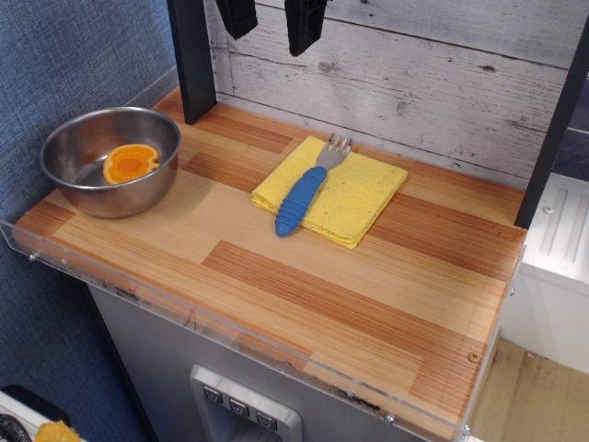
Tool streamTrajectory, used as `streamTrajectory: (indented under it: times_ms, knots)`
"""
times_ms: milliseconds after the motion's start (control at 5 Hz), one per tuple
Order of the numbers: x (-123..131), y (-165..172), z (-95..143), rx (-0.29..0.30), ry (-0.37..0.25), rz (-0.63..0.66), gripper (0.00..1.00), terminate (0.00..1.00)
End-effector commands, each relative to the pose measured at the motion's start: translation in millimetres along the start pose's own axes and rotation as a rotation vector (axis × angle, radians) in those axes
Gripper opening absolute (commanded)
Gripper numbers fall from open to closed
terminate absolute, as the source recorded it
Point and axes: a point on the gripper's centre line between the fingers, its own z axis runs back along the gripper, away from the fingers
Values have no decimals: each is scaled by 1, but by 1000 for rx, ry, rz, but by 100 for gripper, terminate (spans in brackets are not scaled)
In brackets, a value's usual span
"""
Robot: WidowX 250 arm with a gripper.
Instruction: Move orange pepper directly to the right of cloth.
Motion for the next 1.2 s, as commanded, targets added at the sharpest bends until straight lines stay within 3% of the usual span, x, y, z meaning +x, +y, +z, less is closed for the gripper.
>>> streamTrajectory:
  times_ms: [0, 200, 400, 800, 1000]
  knots:
    - [0, 0, 0, 0, 0, 0, 100, 0]
    - [-7, 9, -16, -26, 84, 67, 100, 0]
    - [-19, 26, -16, 22, 98, 88, 100, 0]
    - [-53, 62, -6, -35, 40, 114, 100, 0]
    - [-65, 81, -10, -29, 26, 140, 100, 0]
